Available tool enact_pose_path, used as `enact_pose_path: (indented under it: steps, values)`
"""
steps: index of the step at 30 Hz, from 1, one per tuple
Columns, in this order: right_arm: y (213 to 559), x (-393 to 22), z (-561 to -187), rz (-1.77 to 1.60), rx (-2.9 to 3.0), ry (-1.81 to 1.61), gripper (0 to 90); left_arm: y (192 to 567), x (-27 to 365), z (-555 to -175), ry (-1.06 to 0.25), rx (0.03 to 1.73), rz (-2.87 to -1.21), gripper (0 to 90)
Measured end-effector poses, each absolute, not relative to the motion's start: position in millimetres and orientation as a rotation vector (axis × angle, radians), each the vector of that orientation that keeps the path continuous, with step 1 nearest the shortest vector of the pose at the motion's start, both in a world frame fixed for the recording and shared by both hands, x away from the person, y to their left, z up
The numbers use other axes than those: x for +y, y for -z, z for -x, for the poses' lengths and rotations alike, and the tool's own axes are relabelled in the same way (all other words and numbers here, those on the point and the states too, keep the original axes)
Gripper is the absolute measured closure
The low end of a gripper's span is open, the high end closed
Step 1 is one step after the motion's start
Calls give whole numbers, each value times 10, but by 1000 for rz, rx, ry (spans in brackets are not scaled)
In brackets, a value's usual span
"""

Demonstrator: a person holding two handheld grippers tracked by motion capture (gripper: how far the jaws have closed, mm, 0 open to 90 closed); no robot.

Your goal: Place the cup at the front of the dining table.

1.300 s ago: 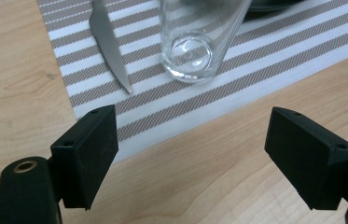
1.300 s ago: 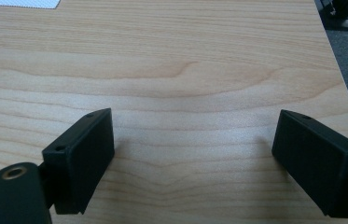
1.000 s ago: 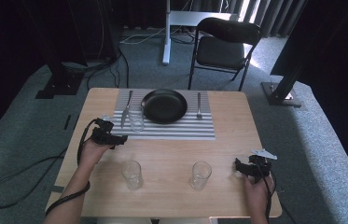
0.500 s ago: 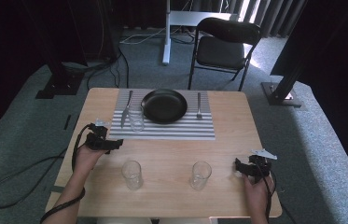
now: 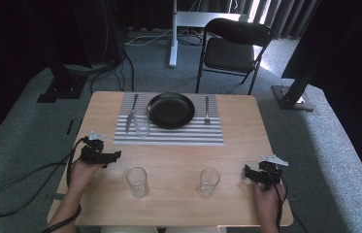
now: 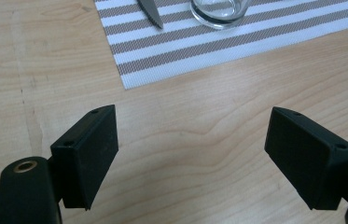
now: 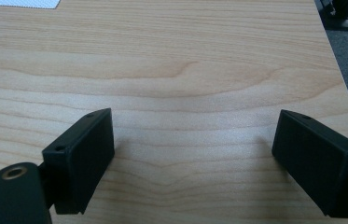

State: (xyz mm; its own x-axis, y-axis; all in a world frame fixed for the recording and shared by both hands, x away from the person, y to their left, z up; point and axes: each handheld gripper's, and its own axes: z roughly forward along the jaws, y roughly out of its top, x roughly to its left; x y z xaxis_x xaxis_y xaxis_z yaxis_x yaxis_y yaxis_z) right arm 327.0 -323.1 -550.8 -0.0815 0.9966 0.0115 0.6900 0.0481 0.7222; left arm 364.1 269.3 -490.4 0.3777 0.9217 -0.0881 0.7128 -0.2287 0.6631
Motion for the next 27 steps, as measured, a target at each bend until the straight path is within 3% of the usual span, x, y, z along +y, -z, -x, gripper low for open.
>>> enact_pose_path:
  steps: [16,27]
  values:
    - [5508,-3231,-3269,-1691,1826,-791,123,5087,2917,-3385,-417,1448,-1965,180]
    - [5508,-3230,-3269,-1692,1825,-791,123,5135,2988,-3166,-487,1416,-1944,180]
